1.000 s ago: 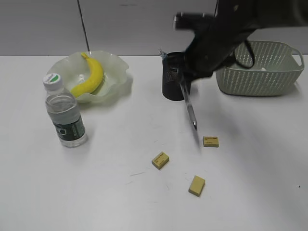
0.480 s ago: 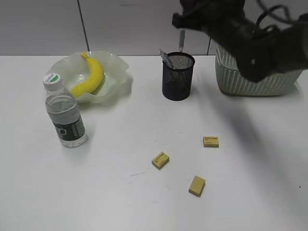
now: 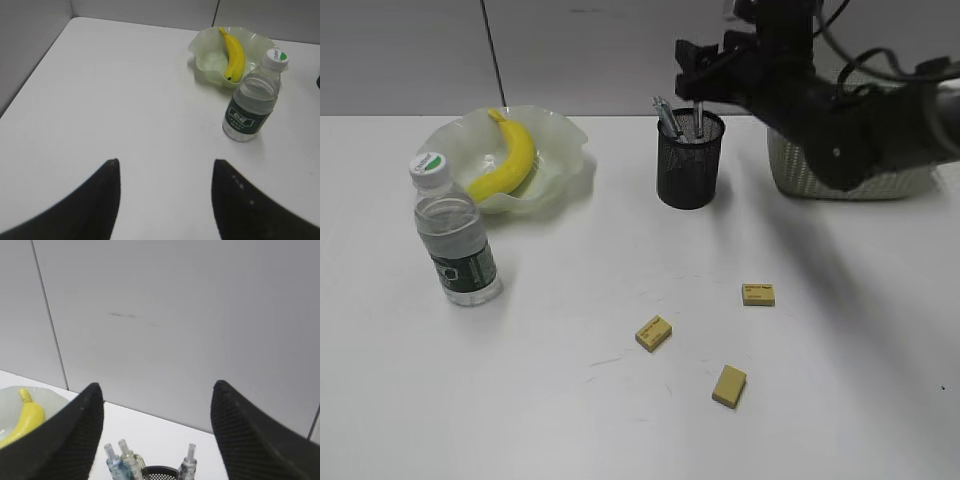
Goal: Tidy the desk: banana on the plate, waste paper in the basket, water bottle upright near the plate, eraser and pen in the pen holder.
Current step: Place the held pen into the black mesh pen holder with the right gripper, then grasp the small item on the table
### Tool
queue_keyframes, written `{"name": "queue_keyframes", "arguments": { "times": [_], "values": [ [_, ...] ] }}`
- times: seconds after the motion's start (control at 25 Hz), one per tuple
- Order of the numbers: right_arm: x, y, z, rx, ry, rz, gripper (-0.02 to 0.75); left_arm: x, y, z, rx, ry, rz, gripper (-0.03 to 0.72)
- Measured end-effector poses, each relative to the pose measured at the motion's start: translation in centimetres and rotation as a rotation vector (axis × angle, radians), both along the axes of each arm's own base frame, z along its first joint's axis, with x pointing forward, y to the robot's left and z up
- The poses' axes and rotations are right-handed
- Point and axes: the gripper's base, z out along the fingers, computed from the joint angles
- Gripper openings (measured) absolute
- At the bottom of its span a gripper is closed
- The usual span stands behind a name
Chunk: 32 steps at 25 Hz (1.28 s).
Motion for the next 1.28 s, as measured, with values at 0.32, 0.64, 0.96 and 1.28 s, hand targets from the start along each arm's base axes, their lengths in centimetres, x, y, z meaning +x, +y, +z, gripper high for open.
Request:
{"name": "queue_keyframes", "arguments": {
  "times": [0.32,0.64,0.96,1.28],
  "values": [
    [-9.6,-5.0,10.7,-0.369,0.522,-0.038,0.398,0.0,0.0,0.0,0.0,0.0,0.0,0.419],
    [-26.2,-12.6,10.3,-0.471,0.867,-0.087,0.373,0.2,0.0,0.0,-0.001,0.01,-0.001,0.382],
    [-38.1,-17.2,8.8,-0.259,0.581,-0.056,0.372,3.9,-1.8,0.1,0.078,0.21,-0.226,0.361],
    [-40.7,-18.2,8.1,-0.156,0.393,-0.042,0.364,12.9,-5.1,0.8,0.019,0.204,-0.507,0.356]
  ]
}}
